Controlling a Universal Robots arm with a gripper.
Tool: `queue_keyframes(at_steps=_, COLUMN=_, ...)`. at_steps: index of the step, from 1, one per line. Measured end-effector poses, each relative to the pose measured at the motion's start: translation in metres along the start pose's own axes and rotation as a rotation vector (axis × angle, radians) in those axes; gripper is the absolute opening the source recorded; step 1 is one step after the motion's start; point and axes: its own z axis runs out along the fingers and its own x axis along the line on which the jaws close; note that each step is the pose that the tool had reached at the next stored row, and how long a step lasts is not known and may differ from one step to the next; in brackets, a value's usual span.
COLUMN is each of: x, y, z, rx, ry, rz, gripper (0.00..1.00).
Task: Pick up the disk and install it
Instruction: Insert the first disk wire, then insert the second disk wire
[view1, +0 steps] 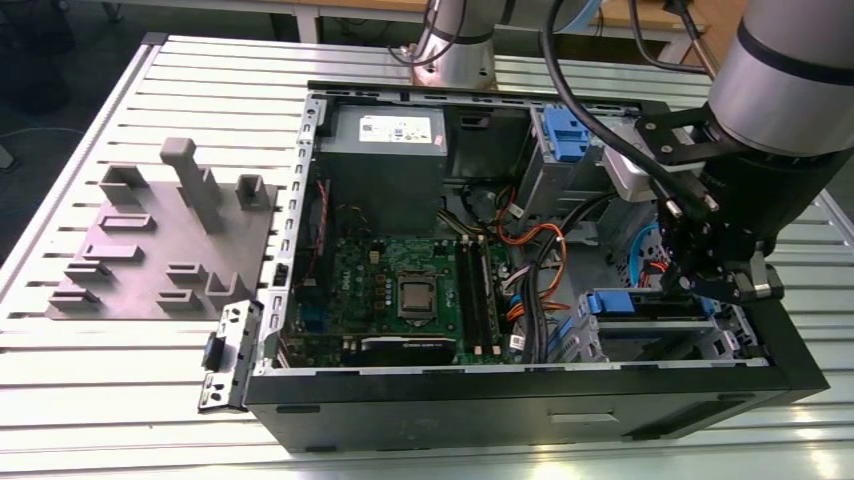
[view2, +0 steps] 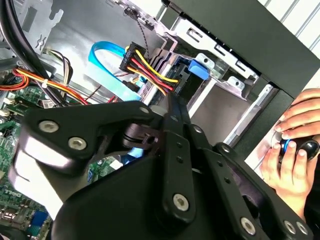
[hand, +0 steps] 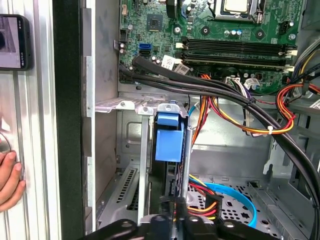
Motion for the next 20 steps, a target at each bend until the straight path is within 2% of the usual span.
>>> queue_keyframes(at_steps=2, x=0.0000, y=0.0000, z=0.0000, rx=0.0000, ry=-0.0001, rz=0.000, gripper=0.11)
queue_keyframes(at_steps=16, x=0.0001, y=-0.0002, z=-0.0011, rx=0.0000, ry=0.0000, rz=0.000, gripper=0.11)
queue_keyframes(at_steps=20, x=0.0002, y=-0.0003, z=-0.0017, rx=-0.0075, ry=0.0000, rz=0.000, gripper=0.11)
